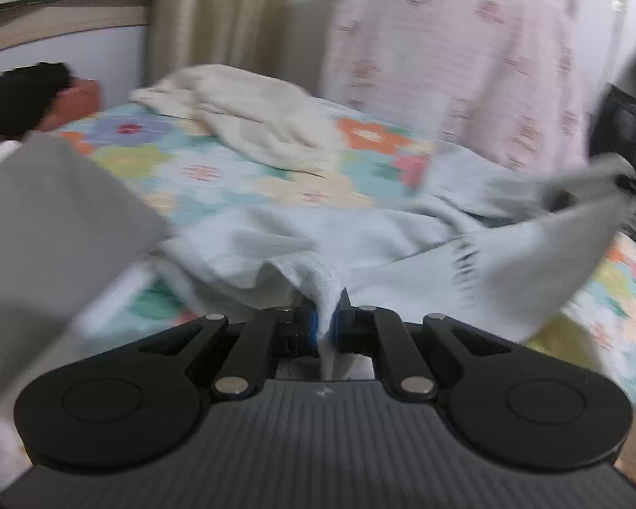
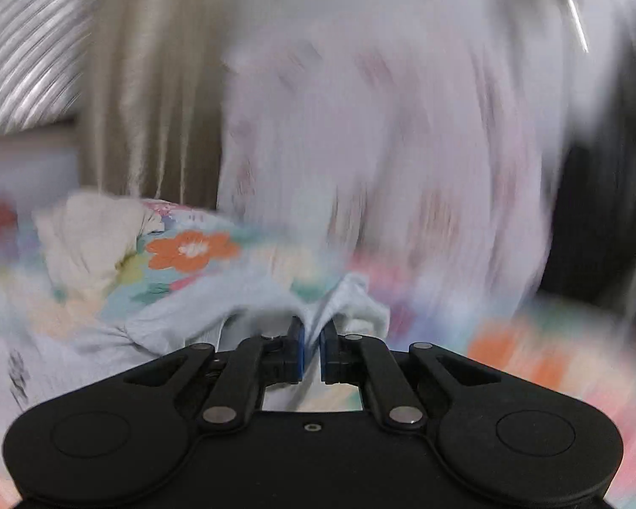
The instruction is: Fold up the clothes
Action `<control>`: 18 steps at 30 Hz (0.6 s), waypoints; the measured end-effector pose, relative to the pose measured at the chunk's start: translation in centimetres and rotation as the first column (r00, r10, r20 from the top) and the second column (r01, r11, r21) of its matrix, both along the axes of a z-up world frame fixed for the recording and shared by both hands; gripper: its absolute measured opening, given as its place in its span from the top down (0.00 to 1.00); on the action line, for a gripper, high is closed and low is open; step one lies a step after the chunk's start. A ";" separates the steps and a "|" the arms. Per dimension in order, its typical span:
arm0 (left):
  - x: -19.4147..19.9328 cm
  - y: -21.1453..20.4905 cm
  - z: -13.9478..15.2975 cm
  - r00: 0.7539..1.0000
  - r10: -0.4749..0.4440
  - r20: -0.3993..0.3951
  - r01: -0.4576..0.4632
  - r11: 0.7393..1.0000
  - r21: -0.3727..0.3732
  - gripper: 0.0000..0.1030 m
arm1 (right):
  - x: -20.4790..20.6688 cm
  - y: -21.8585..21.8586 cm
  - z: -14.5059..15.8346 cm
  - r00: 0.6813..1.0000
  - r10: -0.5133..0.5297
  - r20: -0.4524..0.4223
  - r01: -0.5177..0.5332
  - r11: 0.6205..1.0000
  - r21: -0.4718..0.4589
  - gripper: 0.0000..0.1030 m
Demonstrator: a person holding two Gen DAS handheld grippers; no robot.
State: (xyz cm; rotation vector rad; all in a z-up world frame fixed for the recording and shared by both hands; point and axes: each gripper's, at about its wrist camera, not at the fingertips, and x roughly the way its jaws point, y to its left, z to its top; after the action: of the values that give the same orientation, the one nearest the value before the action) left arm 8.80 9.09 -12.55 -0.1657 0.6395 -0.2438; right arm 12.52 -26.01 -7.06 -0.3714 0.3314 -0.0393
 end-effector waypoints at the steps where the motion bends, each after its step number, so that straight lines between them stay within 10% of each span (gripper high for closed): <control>1: 0.0 -0.7 -0.2 1.000 -0.029 -0.011 0.029 0.999 -0.019 0.94 | -0.5 1.5 -0.3 0.999 0.042 -0.023 -0.044 0.995 -0.095 0.93; 5: 0.0 -3.3 -0.9 0.993 -0.110 -0.045 0.109 0.993 -0.035 0.94 | 1.3 3.4 -5.3 0.897 0.162 -0.412 -0.197 0.980 -0.043 0.98; 10: -0.2 -2.6 -0.8 0.995 -0.089 -0.045 0.087 0.996 -0.036 0.94 | 2.5 0.8 -4.7 0.723 0.485 -0.492 -0.253 0.849 0.465 0.93; 15: 0.7 0.0 -1.0 0.997 0.010 -0.075 -0.014 0.998 -0.062 0.94 | 1.0 -2.2 -2.5 0.749 0.533 -0.394 -0.239 0.772 0.590 0.82; 18: 1.4 0.2 -1.6 0.991 0.095 -0.093 -0.086 0.991 0.098 0.94 | 1.6 -6.9 -2.0 0.810 0.417 -0.412 -0.078 0.773 0.629 0.68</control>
State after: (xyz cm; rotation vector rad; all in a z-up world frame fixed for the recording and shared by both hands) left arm 10.23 9.29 -14.12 -0.1166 0.7371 -0.1182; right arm 14.15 -32.88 -9.06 0.2176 0.8224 0.4503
